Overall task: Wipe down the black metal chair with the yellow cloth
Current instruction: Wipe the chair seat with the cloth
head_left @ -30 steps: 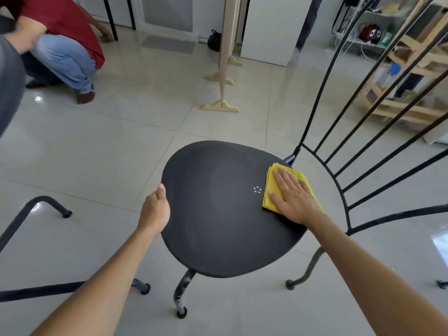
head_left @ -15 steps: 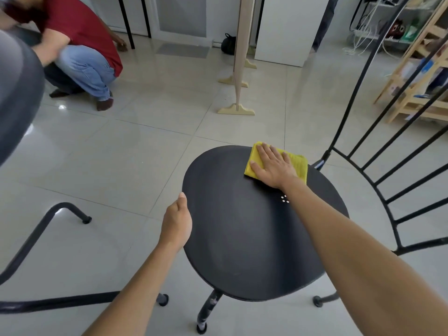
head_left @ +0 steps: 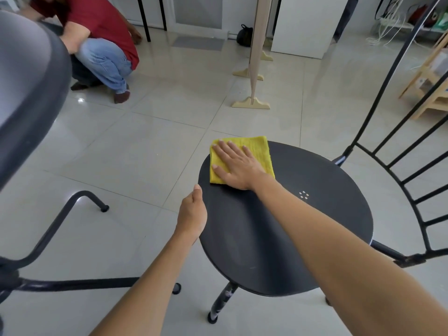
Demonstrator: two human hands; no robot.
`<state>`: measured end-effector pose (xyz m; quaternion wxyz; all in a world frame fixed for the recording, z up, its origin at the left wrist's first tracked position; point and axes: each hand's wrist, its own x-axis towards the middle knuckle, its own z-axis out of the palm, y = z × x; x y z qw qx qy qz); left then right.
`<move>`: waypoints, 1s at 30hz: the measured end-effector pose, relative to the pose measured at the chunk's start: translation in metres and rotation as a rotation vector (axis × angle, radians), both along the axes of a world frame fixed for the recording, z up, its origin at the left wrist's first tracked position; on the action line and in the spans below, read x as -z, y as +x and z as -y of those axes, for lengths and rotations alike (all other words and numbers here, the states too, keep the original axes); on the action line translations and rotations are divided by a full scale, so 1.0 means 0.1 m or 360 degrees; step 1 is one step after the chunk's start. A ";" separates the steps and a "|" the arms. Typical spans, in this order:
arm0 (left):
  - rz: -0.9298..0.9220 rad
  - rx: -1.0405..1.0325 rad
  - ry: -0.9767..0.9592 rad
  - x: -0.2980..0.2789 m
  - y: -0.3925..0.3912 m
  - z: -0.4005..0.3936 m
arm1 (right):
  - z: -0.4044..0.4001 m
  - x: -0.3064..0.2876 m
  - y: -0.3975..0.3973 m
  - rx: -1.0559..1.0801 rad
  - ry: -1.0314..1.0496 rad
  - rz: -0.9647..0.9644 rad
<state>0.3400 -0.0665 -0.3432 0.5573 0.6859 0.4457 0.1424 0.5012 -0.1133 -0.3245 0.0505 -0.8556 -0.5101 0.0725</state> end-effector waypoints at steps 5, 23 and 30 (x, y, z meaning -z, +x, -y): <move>0.0035 -0.0028 -0.0166 0.00 -0.01 -0.01 | 0.22 -0.02 -0.41 -0.0186 0.0004 -0.0021; -0.0047 -0.0101 -0.0129 -0.32 -0.09 0.15 | 1.51 -0.06 -1.53 -0.0096 0.0071 -0.0149; -0.0125 -0.0013 0.0071 -0.24 -0.10 0.11 | 2.29 0.00 -0.88 0.0297 -0.0011 -0.0046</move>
